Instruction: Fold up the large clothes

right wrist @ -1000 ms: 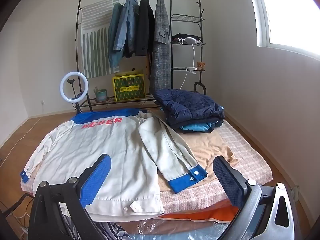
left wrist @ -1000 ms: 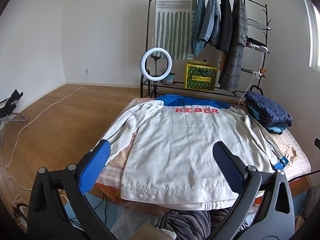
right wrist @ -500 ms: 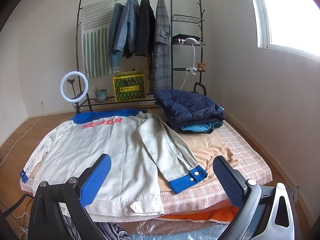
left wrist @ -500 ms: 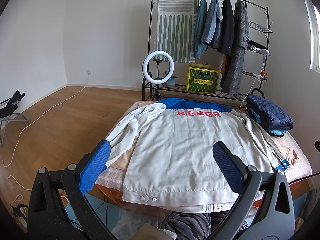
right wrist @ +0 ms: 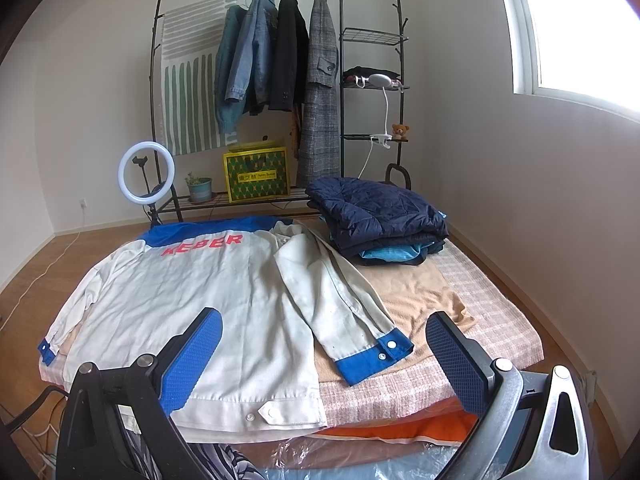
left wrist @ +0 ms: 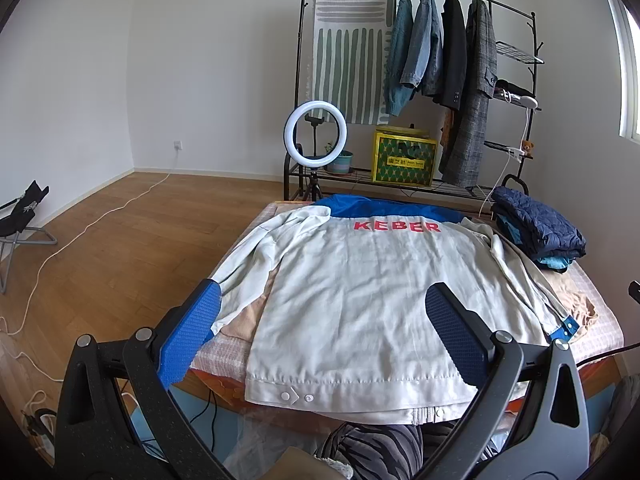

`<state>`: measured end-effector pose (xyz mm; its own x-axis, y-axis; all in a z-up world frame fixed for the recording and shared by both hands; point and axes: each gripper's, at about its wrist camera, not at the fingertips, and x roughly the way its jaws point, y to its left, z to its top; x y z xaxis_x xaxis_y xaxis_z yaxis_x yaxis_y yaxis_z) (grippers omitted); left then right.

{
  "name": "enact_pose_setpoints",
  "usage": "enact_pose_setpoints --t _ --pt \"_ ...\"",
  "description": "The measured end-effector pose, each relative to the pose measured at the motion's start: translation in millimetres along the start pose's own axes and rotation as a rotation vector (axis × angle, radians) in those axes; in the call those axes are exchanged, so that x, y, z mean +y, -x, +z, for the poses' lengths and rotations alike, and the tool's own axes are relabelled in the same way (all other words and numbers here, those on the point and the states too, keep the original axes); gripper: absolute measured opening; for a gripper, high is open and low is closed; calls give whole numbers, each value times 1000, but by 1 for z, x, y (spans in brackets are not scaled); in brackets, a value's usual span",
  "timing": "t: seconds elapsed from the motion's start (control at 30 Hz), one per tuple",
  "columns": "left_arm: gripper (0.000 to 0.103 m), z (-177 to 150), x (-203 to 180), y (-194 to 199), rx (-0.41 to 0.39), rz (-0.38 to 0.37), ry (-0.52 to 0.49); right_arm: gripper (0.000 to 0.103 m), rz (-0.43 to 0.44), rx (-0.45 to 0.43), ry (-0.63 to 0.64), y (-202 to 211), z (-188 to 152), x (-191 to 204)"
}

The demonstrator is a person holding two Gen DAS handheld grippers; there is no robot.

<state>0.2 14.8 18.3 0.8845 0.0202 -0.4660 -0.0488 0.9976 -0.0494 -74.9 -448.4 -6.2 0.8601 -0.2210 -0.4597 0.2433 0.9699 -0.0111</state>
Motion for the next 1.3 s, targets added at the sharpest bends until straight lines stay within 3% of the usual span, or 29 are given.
enact_pose_setpoints --t 0.87,1.13,1.3 --pt "103 -2 2 1 3 4 1 103 -3 11 5 -7 -6 2" --pt "103 -7 33 -18 24 51 22 103 -11 10 10 -12 0 18" --pt "103 -15 80 -45 46 55 60 103 13 3 -1 -18 4 35"
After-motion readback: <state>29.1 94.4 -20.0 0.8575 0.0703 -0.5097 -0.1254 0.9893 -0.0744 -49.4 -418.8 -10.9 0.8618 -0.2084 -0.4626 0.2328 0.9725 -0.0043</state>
